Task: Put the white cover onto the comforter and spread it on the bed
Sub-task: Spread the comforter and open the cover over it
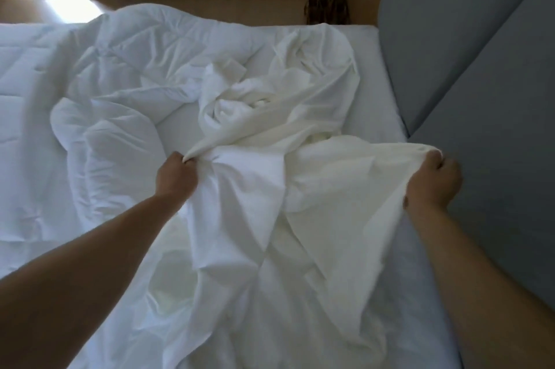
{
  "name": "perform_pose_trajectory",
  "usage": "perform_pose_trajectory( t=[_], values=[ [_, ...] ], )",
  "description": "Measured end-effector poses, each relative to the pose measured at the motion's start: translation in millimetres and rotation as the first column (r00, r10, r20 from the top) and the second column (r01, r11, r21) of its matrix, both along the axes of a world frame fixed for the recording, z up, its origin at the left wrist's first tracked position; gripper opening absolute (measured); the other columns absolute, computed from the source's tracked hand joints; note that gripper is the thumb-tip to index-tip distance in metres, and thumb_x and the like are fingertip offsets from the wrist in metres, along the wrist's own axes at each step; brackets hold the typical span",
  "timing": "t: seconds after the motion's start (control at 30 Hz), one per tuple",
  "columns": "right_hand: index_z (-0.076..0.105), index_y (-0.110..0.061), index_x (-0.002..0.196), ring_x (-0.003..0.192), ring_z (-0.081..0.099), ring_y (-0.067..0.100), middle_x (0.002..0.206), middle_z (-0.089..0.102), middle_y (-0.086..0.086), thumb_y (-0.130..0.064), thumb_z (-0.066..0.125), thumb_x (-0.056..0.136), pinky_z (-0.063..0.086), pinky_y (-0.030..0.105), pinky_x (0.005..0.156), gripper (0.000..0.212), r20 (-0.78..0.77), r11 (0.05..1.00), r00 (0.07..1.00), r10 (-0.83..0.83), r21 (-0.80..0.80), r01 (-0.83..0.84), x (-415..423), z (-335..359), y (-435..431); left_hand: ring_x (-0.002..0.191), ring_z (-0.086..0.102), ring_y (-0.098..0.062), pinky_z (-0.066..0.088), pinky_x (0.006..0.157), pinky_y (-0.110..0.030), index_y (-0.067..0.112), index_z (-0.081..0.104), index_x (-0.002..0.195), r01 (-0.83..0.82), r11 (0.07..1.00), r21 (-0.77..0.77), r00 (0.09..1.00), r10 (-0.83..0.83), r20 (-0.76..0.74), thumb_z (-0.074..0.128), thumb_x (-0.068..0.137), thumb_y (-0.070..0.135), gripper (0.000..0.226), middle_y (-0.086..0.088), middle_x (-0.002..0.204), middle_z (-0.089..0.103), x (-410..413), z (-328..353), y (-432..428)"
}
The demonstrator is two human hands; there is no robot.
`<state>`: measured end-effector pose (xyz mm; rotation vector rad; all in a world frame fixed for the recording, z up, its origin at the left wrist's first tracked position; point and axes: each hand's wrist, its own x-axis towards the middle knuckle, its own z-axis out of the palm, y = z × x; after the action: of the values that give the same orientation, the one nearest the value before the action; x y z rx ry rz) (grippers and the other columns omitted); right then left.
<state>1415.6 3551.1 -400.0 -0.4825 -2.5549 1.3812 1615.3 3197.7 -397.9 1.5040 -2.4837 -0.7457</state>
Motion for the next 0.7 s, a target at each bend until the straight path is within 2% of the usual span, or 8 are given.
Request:
perform_pose_trajectory(
  t=[0.07,0.17,0.3,0.37,0.47,0.57,0.63,0.7],
  values=[
    [0.061,0.015,0.104,0.099,0.059,0.042,0.108,0.062,0.035,-0.022,0.038,0.099,0.04,0.039,0.076,0.043,0.189,0.958,0.951,0.245,0.1,-0.267,21.7,-13.8,-2.4,0.079,0.057,-0.034,0.042,0.064,-0.036,0.002,0.055,0.093,0.123,0.985,0.119,0.99,-0.13,0.054,0.048,0.101,0.025,0.025,-0.025,0.097,0.061,6.6,-5.0,14.5],
    [0.066,-0.004,0.089,0.086,0.058,0.026,0.094,0.062,0.015,-0.013,0.05,0.099,0.041,0.028,0.072,0.022,0.649,0.614,0.481,0.59,0.027,-0.789,69.6,-41.7,-6.4,0.054,0.049,-0.02,0.038,0.041,-0.023,0.007,0.06,0.095,0.278,0.867,0.413,0.938,-0.338,0.079,0.054,0.099,0.025,0.019,-0.011,0.083,0.056,17.5,-14.2,45.1],
    [0.062,-0.021,0.076,0.063,0.051,0.007,0.069,0.053,-0.007,-0.014,0.062,0.09,0.038,0.011,0.047,0.015,0.818,0.263,0.018,0.576,-0.164,-0.951,116.7,-60.9,-4.8,0.064,0.059,-0.019,0.046,0.046,-0.024,0.011,0.063,0.089,0.309,0.657,0.688,0.802,-0.569,0.183,0.059,0.088,0.018,0.008,-0.004,0.081,0.062,29.7,-19.1,74.3],
    [0.069,-0.013,0.09,0.059,0.056,0.014,0.072,0.058,0.0,-0.016,0.065,0.086,0.041,0.017,0.045,0.007,0.865,0.269,-0.105,0.491,-0.265,-0.926,114.4,-57.8,-5.8,0.077,0.064,-0.023,0.055,0.056,-0.028,0.007,0.063,0.099,0.257,0.549,0.796,0.68,-0.687,0.255,0.063,0.083,0.018,0.019,-0.007,0.09,0.063,36.4,-21.0,81.3],
    [0.064,-0.01,0.079,0.067,0.062,0.018,0.075,0.064,0.004,-0.025,0.065,0.085,0.041,0.022,0.055,0.016,0.873,0.381,-0.027,0.487,-0.24,-0.893,94.1,-60.3,-8.6,0.085,0.064,-0.026,0.058,0.078,-0.035,-0.001,0.064,0.114,0.245,0.452,0.858,0.378,-0.859,0.345,0.068,0.078,0.026,0.045,-0.011,0.1,0.063,41.9,-28.4,101.5],
    [0.066,-0.01,0.109,0.101,0.065,0.027,0.108,0.067,0.009,-0.034,0.06,0.093,0.048,0.03,0.081,0.03,0.72,0.644,0.428,0.547,-0.034,-0.764,69.9,-78.4,-16.2,0.082,0.063,-0.024,0.052,0.075,-0.032,0.0,0.067,0.114,0.288,0.404,0.868,0.2,-0.912,0.358,0.071,0.078,0.032,0.048,-0.012,0.099,0.068,36.2,-37.3,125.0],
    [0.055,-0.007,0.133,0.113,0.059,0.031,0.125,0.061,0.012,-0.043,0.06,0.094,0.047,0.038,0.096,0.053,0.648,0.832,0.584,0.489,-0.145,-0.536,54.7,-92.7,-25.4,0.08,0.061,-0.021,0.048,0.07,-0.029,0.003,0.069,0.112,0.277,0.395,0.876,0.181,-0.917,0.356,0.073,0.078,0.035,0.047,-0.009,0.095,0.069,25.3,-40.4,127.2],
    [0.048,-0.006,0.14,0.113,0.058,0.033,0.128,0.058,0.014,-0.051,0.062,0.09,0.051,0.046,0.097,0.069,0.672,0.871,0.562,0.482,-0.298,-0.39,44.0,-104.6,-36.6,0.079,0.063,-0.018,0.047,0.068,-0.029,0.008,0.068,0.109,0.231,0.388,0.892,0.298,-0.901,0.314,0.072,0.08,0.04,0.043,-0.005,0.093,0.068,10.8,-39.6,116.5]
  ],
)
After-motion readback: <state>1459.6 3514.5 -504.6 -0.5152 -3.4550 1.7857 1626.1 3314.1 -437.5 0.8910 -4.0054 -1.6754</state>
